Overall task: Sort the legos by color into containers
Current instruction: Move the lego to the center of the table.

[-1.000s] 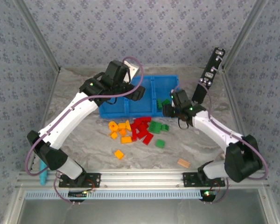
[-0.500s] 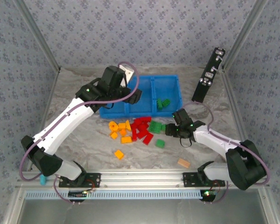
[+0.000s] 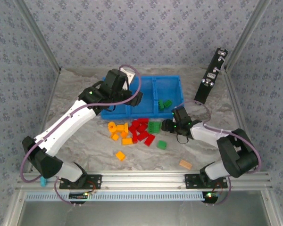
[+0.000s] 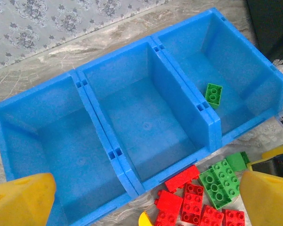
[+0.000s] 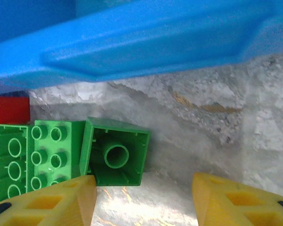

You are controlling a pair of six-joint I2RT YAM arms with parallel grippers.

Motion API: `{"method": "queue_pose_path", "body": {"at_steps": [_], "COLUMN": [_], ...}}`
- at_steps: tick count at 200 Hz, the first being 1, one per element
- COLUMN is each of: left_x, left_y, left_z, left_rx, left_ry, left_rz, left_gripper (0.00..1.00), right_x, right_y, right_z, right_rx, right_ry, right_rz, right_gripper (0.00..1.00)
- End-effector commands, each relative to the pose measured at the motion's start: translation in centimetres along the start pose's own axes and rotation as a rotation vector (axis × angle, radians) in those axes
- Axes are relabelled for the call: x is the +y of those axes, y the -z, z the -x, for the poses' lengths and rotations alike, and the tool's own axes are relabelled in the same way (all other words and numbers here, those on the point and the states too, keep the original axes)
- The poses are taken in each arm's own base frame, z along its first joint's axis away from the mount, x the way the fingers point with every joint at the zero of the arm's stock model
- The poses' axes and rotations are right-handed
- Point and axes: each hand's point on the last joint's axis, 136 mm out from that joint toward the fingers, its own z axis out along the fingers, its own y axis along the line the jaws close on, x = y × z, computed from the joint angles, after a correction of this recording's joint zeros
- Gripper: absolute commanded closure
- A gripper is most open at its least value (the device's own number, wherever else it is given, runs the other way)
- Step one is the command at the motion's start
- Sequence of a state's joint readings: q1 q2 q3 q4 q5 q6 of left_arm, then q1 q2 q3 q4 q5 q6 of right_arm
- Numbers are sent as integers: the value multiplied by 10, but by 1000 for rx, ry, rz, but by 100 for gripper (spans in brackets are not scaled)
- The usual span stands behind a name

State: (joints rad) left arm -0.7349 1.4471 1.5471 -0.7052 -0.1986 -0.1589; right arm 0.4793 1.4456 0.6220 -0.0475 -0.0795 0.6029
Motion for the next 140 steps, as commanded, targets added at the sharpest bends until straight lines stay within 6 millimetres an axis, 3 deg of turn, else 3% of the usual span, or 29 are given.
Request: {"method": "queue_pose_path", "body": {"at_steps": [1, 91, 140], "left_x": [1, 1, 2], "left_y": [13, 6, 5], "left_z": [9, 7, 12], "left_rx": [-47, -35, -42], "left_ry": [14, 7, -15], "left_rz": [0, 8, 21], "left_gripper": [0, 0, 0], "right_x": [-11, 19, 21], "right_y": [-10, 22, 12], "right_z": [-15, 17, 20], "right_rx": [60, -47, -34], "right_ry": [0, 49, 50], "right_rz": [-35, 58, 64], "right_gripper": [43, 42, 42]}}
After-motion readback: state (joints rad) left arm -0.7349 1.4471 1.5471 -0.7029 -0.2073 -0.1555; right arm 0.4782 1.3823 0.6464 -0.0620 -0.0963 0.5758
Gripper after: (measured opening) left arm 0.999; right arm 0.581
